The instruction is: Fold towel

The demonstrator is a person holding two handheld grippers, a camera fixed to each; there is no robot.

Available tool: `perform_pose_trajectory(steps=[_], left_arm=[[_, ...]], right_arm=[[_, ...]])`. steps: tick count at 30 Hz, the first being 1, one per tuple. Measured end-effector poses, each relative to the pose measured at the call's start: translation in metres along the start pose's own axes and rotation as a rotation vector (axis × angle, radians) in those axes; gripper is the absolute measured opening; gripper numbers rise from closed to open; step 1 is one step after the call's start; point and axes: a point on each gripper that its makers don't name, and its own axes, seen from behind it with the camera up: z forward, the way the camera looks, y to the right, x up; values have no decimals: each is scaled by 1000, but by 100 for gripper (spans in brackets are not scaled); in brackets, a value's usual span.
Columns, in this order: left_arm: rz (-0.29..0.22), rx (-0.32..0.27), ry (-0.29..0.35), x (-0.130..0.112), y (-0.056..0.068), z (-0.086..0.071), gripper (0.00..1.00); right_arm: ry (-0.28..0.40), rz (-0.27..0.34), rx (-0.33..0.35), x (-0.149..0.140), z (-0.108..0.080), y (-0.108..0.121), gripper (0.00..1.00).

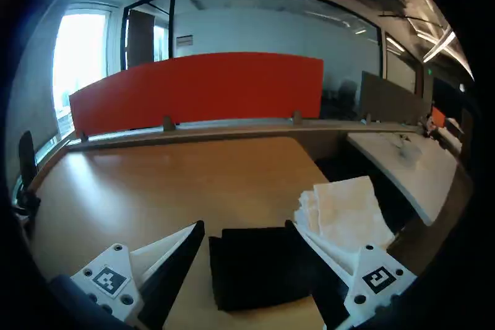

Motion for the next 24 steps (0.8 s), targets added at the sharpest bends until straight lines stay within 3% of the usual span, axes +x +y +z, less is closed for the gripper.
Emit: perform_pose_trajectory(steps=[15, 24], left_arm=[[-2, -4, 7, 3, 0, 0, 96], [-3, -6, 16, 7, -1, 0, 96]], right_arm=[[193, -28, -5, 50, -6, -15, 100], [263, -29, 9, 68, -10, -29, 100]])
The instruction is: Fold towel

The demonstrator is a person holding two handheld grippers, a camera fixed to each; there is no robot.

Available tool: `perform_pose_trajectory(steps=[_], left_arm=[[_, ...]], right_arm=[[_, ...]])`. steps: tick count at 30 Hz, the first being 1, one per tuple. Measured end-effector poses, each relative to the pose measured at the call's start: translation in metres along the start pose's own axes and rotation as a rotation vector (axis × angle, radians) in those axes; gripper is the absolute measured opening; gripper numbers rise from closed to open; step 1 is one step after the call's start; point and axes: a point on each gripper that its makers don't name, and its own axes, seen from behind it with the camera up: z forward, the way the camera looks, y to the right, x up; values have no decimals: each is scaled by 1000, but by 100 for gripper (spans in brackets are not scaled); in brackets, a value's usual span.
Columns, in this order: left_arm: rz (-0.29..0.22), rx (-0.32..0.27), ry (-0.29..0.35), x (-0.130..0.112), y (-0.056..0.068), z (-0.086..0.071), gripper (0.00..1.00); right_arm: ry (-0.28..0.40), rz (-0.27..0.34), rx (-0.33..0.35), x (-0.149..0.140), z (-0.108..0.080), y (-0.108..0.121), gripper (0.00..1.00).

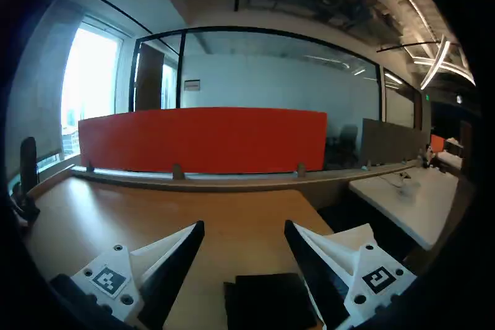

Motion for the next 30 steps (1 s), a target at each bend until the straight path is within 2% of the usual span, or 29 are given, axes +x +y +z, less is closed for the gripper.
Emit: perform_pose_trajectory(steps=[9, 15, 20, 30], left_arm=[[-8, -4, 24, 8, -1, 0, 96], [-1, 2, 76, 25, -4, -1, 96], [0, 21, 142, 53, -13, -4, 96], [-14, 66, 287, 118, -39, -7, 96]], right_arm=[[56, 8, 23, 30, -1, -24, 100], [64, 3, 46, 35, -1, -44, 100], [58, 8, 58, 35, -2, -56, 100], [55, 12, 81, 40, -6, -83, 100]])
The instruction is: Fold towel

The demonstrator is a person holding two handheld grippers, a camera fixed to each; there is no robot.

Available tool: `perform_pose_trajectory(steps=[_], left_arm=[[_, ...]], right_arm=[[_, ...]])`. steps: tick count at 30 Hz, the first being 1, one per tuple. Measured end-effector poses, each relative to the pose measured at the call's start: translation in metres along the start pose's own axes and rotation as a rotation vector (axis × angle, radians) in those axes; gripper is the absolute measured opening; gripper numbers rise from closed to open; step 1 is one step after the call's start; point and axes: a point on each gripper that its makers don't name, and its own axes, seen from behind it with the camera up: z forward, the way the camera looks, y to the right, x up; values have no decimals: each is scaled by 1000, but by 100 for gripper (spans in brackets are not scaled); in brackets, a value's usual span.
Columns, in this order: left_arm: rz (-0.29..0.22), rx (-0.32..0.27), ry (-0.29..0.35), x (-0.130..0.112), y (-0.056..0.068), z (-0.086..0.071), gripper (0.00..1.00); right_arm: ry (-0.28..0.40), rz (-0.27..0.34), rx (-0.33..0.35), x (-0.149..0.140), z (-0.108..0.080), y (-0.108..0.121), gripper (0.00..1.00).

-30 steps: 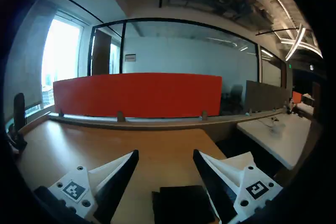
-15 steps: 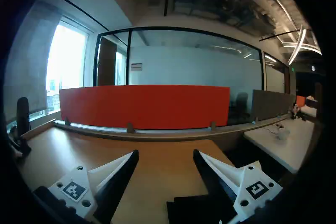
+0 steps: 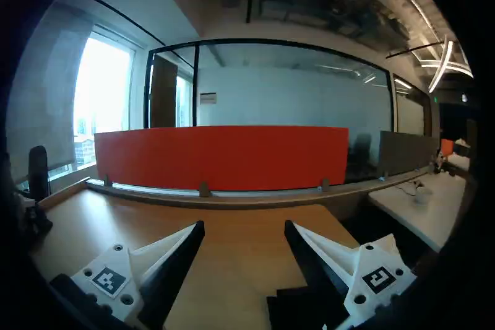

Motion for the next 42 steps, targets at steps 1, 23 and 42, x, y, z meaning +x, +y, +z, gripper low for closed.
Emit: perform_pose_trajectory(steps=[1, 23, 42], left_arm=[[0, 3, 10, 5, -2, 2, 96], [1, -9, 156, 75, -10, 30, 96], [20, -11, 210, 85, -15, 34, 96]], right_arm=[[-1, 0, 4, 1, 0, -3, 100], [47, 4, 60, 46, 1, -84, 100], [42, 7, 45, 52, -1, -109, 100]])
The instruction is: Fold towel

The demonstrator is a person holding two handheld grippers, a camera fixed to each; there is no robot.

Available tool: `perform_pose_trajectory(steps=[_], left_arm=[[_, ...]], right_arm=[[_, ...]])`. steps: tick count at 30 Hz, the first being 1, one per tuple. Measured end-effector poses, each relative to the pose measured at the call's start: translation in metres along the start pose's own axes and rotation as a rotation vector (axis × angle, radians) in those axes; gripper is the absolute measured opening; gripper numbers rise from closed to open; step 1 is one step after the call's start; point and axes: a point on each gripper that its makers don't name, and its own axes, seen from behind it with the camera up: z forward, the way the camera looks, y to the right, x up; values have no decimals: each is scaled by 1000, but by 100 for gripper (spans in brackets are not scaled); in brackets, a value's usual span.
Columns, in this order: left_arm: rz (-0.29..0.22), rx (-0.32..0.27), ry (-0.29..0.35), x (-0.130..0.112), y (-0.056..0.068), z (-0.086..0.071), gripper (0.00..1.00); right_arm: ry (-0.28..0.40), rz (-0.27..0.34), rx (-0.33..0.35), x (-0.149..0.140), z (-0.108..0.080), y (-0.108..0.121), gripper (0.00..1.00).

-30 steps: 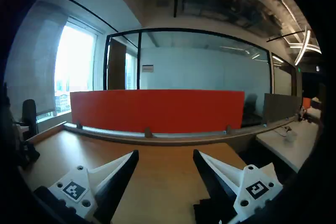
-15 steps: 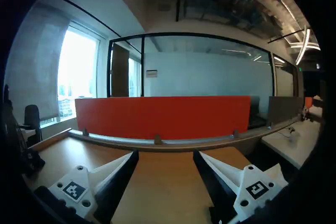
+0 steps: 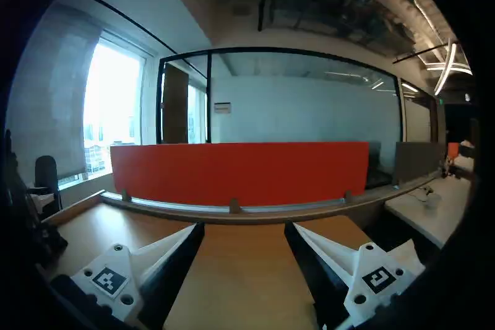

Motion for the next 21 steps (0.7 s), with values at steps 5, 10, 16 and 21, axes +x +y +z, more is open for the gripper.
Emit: perform_pose_trajectory(steps=[5, 10, 16, 21], left_arm=[[-20, 0, 7, -7, 0, -1, 96], [-21, 1, 13, -19, -2, -1, 96], [9, -1, 30, -36, -1, -2, 96], [8, -5, 52, -52, -1, -1, 96]], right_arm=[[-2, 2, -11, 2, -3, -3, 100], [-11, 4, -5, 2, -8, -12, 100], [-3, 26, 1, 1, -14, -21, 100], [-5, 57, 13, -6, -16, -32, 100]])
